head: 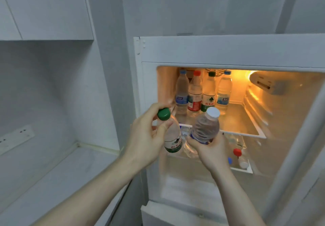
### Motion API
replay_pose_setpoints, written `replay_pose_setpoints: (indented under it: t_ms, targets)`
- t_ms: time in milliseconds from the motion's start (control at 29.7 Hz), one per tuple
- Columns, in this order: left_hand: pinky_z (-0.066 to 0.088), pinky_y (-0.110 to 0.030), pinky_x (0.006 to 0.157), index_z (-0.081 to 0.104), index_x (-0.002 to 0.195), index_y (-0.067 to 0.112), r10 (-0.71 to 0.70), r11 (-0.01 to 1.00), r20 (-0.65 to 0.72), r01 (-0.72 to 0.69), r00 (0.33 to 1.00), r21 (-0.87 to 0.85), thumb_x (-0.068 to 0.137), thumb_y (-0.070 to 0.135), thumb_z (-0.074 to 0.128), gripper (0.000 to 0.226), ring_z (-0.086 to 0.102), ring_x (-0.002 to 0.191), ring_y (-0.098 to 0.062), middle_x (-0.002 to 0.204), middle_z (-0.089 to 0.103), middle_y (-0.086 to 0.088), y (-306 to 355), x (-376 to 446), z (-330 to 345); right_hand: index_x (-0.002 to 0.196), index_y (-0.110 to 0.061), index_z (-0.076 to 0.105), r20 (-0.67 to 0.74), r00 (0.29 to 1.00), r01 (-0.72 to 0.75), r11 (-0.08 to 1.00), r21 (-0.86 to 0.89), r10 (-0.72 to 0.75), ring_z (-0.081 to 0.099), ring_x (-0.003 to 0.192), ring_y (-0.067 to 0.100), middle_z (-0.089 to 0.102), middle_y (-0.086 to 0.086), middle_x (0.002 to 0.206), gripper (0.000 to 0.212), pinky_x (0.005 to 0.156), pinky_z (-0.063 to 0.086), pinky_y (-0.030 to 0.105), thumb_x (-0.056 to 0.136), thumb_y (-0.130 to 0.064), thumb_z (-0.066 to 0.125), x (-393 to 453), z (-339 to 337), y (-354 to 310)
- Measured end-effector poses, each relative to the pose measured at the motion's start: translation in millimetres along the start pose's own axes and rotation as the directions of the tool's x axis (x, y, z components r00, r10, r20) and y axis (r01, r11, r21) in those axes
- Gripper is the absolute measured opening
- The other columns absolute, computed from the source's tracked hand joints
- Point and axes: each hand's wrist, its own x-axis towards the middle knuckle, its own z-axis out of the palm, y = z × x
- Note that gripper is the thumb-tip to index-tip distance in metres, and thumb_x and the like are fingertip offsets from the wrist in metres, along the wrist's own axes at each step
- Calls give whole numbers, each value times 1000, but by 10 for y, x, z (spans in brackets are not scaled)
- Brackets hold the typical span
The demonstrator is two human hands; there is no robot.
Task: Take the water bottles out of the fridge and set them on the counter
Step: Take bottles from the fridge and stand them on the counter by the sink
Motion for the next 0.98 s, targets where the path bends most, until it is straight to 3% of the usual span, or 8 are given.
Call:
replay_pose_setpoints:
  t_ms: [101,202,270,540,641,809,910,978]
  targets:
    - [61,-40,85,61,121,45,-99,995,-8,100,995,22,97,23,69,34,67,112,-7,112,72,19,-61,-387,-359,116,-28,67,122,992,-17,1000,-11,18,68,96,-1,74,-13,107,53,87,54,29,71,-19,94,-290,133,-129]
    - [59,-43,88,61,120,47,-197,976,-57,201,979,84,97,25,69,33,67,111,-7,114,70,21,-102,-945,-860,115,-28,66,316,949,-15,1000,-10,17,69,90,-7,75,-16,101,53,71,52,9,73,-10,92,-702,398,-299]
    - [57,-42,93,60,120,48,-258,951,-84,268,963,154,96,28,69,32,67,109,-8,114,69,25,-106,-1361,-1223,116,-25,66,441,898,-2,1000,-3,3,69,88,-8,76,-17,95,52,68,50,5,75,-4,89,-1039,600,-411]
    - [54,-32,99,61,119,47,-380,826,-271,456,884,331,94,30,71,32,65,109,-6,111,70,28,152,-2707,-2275,103,-26,68,696,715,-45,998,-46,64,73,86,4,77,-13,92,41,77,57,28,71,-17,92,-2227,1237,-558]
    - [55,-35,98,61,118,48,-422,756,-407,562,810,335,92,31,73,33,67,105,-7,110,70,27,359,-3301,-2660,102,-29,68,798,602,-21,999,-25,32,71,84,1,76,-16,92,42,71,54,18,71,-16,92,-2773,1499,-743]
    - [58,-41,88,60,118,48,-474,652,-527,683,705,328,91,33,75,34,69,91,-15,103,72,18,611,-4018,-2988,101,-27,69,896,444,-2,1000,-2,3,70,85,0,75,-17,92,41,72,52,15,70,-18,93,-3369,1821,-918]
    - [58,-40,89,60,118,50,-475,587,-618,748,627,308,91,32,75,35,70,94,-10,105,72,20,802,-4484,-3169,103,-25,69,946,323,-2,999,32,-30,70,84,-3,76,-19,93,42,69,49,9,71,-14,93,-3766,2053,-1066]
    - [58,-38,91,60,116,51,-464,544,-707,802,533,248,91,29,75,37,69,100,-4,107,70,25,975,-4864,-3317,104,-25,70,977,201,13,998,61,-63,71,85,-2,76,-18,93,43,72,50,13,70,-13,93,-4133,2278,-1197]
